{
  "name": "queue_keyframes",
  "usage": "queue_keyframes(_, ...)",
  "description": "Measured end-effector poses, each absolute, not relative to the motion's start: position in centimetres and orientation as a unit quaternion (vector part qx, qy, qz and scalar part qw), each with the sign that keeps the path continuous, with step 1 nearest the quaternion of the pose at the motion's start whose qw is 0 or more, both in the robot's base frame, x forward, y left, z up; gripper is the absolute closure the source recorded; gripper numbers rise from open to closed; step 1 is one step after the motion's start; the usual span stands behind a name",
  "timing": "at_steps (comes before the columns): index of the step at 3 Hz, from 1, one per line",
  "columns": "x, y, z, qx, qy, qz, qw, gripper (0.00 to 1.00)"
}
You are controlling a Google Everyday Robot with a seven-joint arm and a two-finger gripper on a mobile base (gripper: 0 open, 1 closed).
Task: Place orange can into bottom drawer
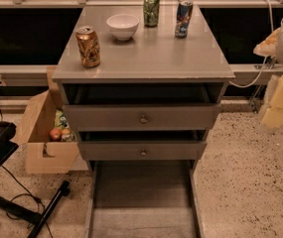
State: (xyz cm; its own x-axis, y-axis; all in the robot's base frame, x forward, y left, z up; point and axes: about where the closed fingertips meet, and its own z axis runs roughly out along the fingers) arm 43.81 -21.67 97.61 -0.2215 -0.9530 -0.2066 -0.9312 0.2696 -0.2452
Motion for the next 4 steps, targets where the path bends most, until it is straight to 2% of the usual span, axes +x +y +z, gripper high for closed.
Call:
queue_keyframes(1,43.8,-21.7,97.6,-0.603,0.781,-0.034,0.159,0.0)
queue_keyframes(2,45.8,-20.6,97.1,-0.603,0.773,-0.006,0.198,0.0)
queue_keyframes(3,51.9,-16.5,96.6,-0.606,0.746,0.051,0.273,0.0)
queue_keyframes(4,59.5,-10.4,95.8,-0.58,0.722,0.113,0.36,0.0)
